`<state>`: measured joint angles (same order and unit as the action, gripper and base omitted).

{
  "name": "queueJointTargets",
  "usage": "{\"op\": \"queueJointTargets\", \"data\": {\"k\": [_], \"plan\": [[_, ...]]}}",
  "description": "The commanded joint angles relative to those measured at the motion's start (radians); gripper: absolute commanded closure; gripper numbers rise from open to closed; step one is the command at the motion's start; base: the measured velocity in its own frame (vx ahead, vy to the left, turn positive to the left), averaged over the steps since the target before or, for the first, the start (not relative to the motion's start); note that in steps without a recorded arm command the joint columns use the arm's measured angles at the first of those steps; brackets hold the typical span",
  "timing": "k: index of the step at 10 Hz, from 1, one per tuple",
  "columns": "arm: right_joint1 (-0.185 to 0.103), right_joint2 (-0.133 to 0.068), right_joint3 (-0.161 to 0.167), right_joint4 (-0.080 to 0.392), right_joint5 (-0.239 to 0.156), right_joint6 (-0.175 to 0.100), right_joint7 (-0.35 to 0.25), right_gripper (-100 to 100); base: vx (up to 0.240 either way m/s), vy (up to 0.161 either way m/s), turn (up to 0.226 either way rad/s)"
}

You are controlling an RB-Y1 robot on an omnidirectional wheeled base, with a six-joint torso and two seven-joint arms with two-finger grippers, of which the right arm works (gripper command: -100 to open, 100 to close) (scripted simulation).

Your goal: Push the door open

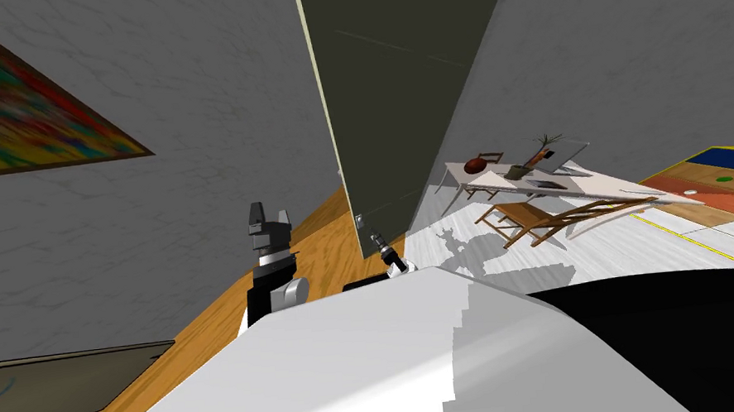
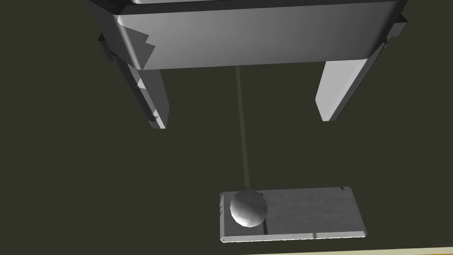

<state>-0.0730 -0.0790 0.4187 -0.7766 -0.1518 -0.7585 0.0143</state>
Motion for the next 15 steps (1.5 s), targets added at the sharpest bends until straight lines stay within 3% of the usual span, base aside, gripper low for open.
{"op": "queueJointTargets", "data": {"k": [1, 10, 11, 15], "plan": [[0.000, 0.000, 0.000, 0.000, 0.000, 0.000, 0.000, -100, -0.110, 0.001, -0.009], [0.001, 0.004, -0.016, 0.019, -0.005, -0.029, 0.010, -100, 0.188, 0.068, 0.024], [0.001, 0.004, -0.016, 0.019, -0.005, -0.029, 0.010, 100, -0.017, -0.007, 0.007], [0.001, 0.004, -0.016, 0.019, -0.005, -0.029, 0.010, 100, -0.018, -0.009, 0.004]]}}
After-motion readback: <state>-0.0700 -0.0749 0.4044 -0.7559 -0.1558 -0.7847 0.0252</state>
